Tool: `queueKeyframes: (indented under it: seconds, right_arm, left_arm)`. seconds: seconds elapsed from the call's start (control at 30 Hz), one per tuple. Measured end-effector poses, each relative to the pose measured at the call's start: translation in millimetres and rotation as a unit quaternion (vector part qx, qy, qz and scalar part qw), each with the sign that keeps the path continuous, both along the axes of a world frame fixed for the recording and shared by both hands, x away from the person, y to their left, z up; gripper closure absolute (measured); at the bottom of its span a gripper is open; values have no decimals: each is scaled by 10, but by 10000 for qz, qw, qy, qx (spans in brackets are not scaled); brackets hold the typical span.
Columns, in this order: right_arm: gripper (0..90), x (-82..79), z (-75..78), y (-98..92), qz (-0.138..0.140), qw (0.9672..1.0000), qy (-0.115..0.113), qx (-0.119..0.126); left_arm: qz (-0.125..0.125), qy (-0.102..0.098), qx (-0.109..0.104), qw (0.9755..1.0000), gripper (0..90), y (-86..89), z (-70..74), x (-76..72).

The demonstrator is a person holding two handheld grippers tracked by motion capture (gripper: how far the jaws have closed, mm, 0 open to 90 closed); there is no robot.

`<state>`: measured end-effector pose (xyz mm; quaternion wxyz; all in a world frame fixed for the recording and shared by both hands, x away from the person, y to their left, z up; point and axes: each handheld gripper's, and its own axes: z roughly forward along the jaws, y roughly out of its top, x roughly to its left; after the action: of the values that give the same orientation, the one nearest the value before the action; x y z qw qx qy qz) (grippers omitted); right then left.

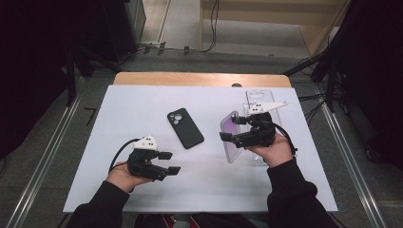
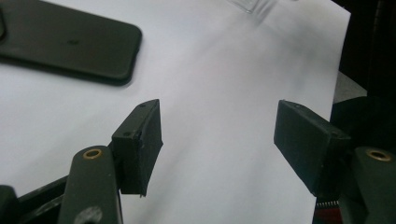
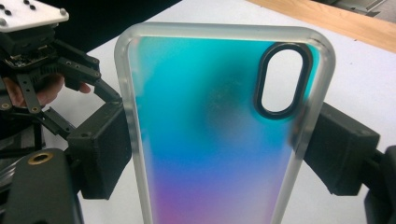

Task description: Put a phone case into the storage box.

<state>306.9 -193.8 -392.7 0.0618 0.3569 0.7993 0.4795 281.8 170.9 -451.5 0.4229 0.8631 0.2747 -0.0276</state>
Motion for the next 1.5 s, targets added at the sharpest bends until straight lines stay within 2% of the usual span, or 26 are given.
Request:
queueKeyframes:
  seconds: [0.07,0.4,0.6,0.7,0.77,0.87,0.97,1.1,1.3,1.5]
  right_arm:
    - [148,6,26,-24,-40,10000,-14,-7]
    - [148,37,133,-166,-360,9992,-153,40]
    - [148,73,180,-256,-779,9967,-235,20]
    - [148,99,191,-318,-1020,9945,-208,125]
    - [148,113,195,-372,-1193,9923,-245,223]
    - [148,128,194,-451,-1468,9883,-383,178]
    - [148,150,195,-537,-1753,9834,-370,269]
    - [148,182,189,-638,-2057,9772,-407,344]
    - [148,234,170,-742,-2403,9690,-487,313]
    - [148,361,144,-791,-2766,9591,-586,143]
  left_arm:
    - [72,46,-80,9999,324,43,-8,-10]
    - [388,189,-114,9990,324,170,-12,-59]
    - [476,205,-93,9986,324,213,-20,-84]
    - [530,220,-101,9983,324,241,-20,-96]
    - [554,212,-153,9981,324,260,-24,-99]
    - [626,250,-194,9975,324,279,-23,-110]
    - [645,248,-180,9974,324,300,-27,-116]
    - [666,241,-261,9971,324,319,-29,-129]
    - [705,285,-270,9967,325,330,-38,-131]
    - [684,251,-388,9966,325,337,-29,-135]
